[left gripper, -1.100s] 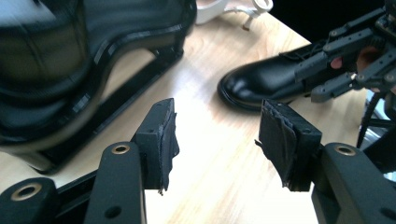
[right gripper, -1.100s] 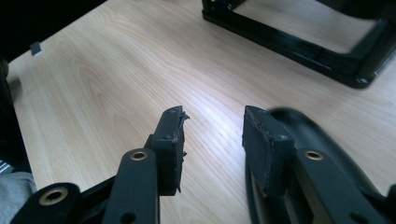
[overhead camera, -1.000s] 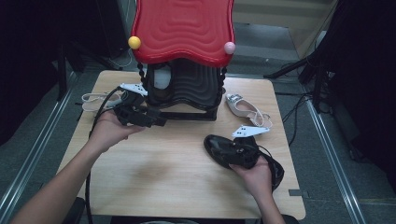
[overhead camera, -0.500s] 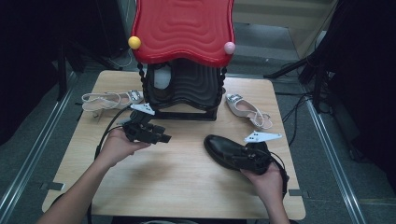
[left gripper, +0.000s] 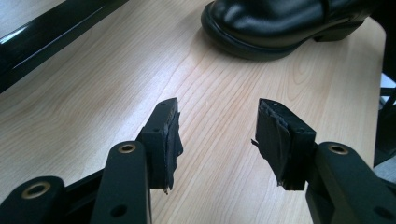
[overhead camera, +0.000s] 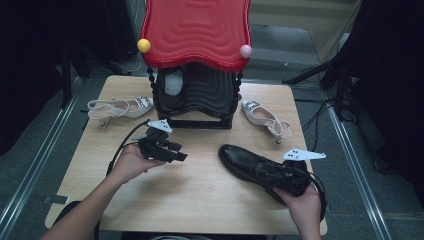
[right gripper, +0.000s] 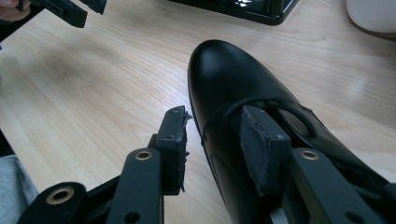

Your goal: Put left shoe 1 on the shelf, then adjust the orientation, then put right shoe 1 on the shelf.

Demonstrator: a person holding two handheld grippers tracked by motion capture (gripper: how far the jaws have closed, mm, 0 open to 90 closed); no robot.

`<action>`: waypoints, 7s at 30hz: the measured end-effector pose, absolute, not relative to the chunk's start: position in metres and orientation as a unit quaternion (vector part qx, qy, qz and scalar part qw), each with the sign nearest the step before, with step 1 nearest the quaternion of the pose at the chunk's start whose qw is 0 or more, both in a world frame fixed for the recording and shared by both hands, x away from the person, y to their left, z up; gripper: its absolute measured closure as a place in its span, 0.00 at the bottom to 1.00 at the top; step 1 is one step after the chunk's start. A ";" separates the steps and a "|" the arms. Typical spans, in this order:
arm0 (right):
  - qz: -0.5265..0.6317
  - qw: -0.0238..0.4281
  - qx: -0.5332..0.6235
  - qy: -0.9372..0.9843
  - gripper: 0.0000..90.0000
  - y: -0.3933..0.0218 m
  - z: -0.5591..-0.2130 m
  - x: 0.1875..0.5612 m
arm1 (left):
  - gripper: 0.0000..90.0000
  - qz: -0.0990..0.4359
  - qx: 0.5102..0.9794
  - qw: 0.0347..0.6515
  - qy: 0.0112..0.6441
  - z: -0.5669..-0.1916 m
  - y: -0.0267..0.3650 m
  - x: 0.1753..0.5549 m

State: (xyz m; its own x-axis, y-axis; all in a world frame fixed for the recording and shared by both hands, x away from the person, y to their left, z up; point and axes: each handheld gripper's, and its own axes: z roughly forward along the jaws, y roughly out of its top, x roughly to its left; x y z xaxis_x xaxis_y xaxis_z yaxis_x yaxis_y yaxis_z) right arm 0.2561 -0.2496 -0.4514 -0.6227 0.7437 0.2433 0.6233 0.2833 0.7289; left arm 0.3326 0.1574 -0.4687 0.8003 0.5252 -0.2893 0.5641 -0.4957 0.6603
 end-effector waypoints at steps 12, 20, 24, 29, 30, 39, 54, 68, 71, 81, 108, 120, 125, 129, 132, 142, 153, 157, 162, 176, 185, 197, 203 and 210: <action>0.391 0.097 0.446 0.799 0.71 -0.273 -0.442 0.246 | 0.55 -0.017 0.857 0.398 0.326 -0.467 0.166 0.335; 0.349 0.079 0.449 0.818 0.71 -0.275 -0.448 0.244 | 0.55 -0.018 0.856 0.398 0.329 -0.469 0.166 0.337; 0.316 0.067 0.444 0.836 0.70 -0.256 -0.460 0.255 | 0.55 -0.018 0.858 0.397 0.326 -0.470 0.164 0.336; 0.317 0.054 0.444 0.837 0.74 -0.244 -0.472 0.265 | 0.56 -0.019 0.856 0.398 0.328 -0.470 0.165 0.336; 0.320 0.047 0.446 0.835 0.76 -0.243 -0.473 0.267 | 0.57 -0.018 0.856 0.403 0.324 -0.470 0.166 0.336; 0.348 0.012 0.454 0.820 0.90 -0.239 -0.473 0.269 | 0.72 -0.032 0.847 0.423 0.321 -0.468 0.170 0.336; 0.370 -0.009 0.413 0.832 0.89 -0.185 -0.465 0.289 | 0.72 -0.016 0.841 0.420 0.341 -0.471 0.179 0.323; 0.368 -0.023 0.378 0.849 0.89 -0.121 -0.464 0.313 | 0.73 -0.003 0.833 0.424 0.355 -0.472 0.186 0.315; 0.371 -0.026 0.378 0.848 0.89 -0.109 -0.466 0.317 | 0.73 0.002 0.834 0.423 0.356 -0.473 0.186 0.315; 0.369 -0.013 0.375 0.850 0.86 -0.091 -0.474 0.319 | 0.74 0.001 0.835 0.417 0.358 -0.479 0.182 0.316; 0.393 0.050 0.392 0.830 1.00 -0.172 -0.447 0.332 | 1.00 0.008 0.835 0.417 0.358 -0.476 0.166 0.323; 0.380 0.049 0.397 0.834 1.00 -0.166 -0.471 0.346 | 0.99 -0.001 0.837 0.418 0.354 -0.495 0.148 0.313; 0.374 0.051 0.395 0.838 1.00 -0.162 -0.474 0.345 | 0.99 -0.005 0.847 0.404 0.345 -0.503 0.139 0.311; 0.382 0.046 0.397 0.833 1.00 -0.163 -0.476 0.340 | 0.99 -0.005 0.850 0.401 0.341 -0.504 0.136 0.309; 0.382 0.038 0.402 0.831 1.00 -0.164 -0.476 0.338 | 0.98 -0.008 0.848 0.403 0.345 -0.505 0.138 0.310; 0.380 0.037 0.401 0.832 1.00 -0.161 -0.477 0.325 | 0.98 -0.015 0.843 0.406 0.353 -0.506 0.141 0.311; 0.383 0.029 0.409 0.828 1.00 -0.159 -0.478 0.312 | 0.98 -0.017 0.843 0.405 0.353 -0.506 0.142 0.317; 0.382 0.029 0.414 0.826 1.00 -0.160 -0.478 0.305 | 0.98 -0.019 0.844 0.406 0.351 -0.506 0.139 0.321; 0.383 0.025 0.415 0.825 1.00 -0.160 -0.478 0.301 | 0.98 -0.020 0.841 0.407 0.355 -0.507 0.138 0.325; 0.386 0.021 0.416 0.824 1.00 -0.154 -0.479 0.286 | 0.98 -0.021 0.837 0.411 0.359 -0.508 0.131 0.336; 0.387 0.017 0.424 0.818 0.97 -0.158 -0.481 0.290 | 0.96 -0.021 0.830 0.422 0.364 -0.511 0.120 0.343; 0.398 0.016 0.447 0.801 0.81 -0.166 -0.467 0.290 | 0.70 -0.047 0.838 0.418 0.349 -0.491 0.139 0.339; 0.410 0.010 0.443 0.797 0.76 -0.163 -0.450 0.284 | 0.59 -0.056 0.841 0.412 0.348 -0.478 0.146 0.338; 0.401 -0.008 0.437 0.805 0.76 -0.148 -0.444 0.276 | 0.56 -0.037 0.844 0.412 0.341 -0.455 0.151 0.344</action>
State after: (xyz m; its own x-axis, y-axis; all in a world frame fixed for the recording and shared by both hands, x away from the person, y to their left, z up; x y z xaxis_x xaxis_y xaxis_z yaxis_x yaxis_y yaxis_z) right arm 0.2765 -0.1475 -0.4437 -0.6180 0.6969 0.3639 0.7102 0.2966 0.6384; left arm 0.3440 0.1508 -0.4550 0.7646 0.5458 -0.3429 0.6060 -0.4276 0.6708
